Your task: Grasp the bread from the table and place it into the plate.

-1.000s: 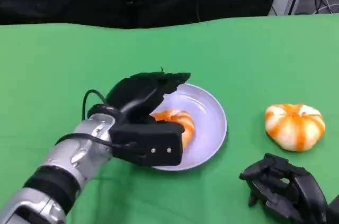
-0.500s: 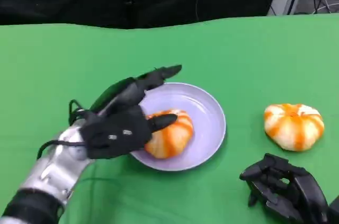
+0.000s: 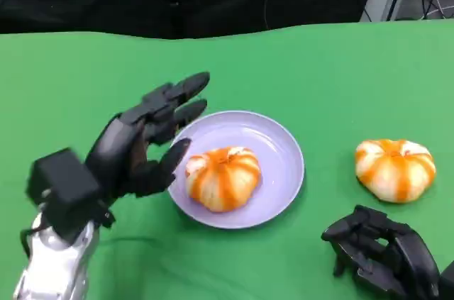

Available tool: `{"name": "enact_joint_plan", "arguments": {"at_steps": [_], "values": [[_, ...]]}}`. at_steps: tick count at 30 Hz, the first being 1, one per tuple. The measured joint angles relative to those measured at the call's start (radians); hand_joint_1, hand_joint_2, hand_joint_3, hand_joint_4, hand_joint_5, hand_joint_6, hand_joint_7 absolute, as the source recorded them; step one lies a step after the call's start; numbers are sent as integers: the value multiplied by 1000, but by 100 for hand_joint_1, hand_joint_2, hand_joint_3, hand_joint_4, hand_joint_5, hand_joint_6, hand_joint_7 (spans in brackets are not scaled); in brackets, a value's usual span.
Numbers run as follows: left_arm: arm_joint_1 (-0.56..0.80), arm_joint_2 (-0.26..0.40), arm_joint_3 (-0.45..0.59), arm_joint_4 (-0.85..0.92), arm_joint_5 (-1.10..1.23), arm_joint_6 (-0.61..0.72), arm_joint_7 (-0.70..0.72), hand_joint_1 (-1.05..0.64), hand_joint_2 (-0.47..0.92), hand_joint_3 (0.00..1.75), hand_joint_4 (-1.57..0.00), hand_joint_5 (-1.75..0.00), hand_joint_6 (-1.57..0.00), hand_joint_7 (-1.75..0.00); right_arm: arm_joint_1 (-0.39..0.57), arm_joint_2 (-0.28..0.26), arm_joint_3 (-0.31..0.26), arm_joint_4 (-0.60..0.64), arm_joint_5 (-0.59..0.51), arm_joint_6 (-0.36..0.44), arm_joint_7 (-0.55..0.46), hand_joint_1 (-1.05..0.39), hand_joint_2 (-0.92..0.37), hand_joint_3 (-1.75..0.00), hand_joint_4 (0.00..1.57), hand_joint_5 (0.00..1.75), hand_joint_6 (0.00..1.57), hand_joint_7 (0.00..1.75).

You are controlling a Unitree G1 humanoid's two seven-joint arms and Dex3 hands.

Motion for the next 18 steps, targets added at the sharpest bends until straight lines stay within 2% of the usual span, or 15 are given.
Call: {"name": "enact_joint_plan", "arguments": {"at_steps": [6,11,18], "values": [[76,-22,58,10,-64,-26,-70,-85,92,64,-51,-5,-45,-3,0,-5,0,0,-2,0,-2,-28,-92,-38,68,171,84,99],[121,-22,130,58,-144,-66,-161,-77,92,58,-59,-5,-51,-3,0,-5,-1,0,2,1,1,-27,-92,-40,68,171,84,99],[148,-41,232,109,-248,-65,-230,-74,92,55,-66,-5,-56,-3,0,-7,0,0,1,1,0,-29,-92,-40,68,169,84,99]]}}
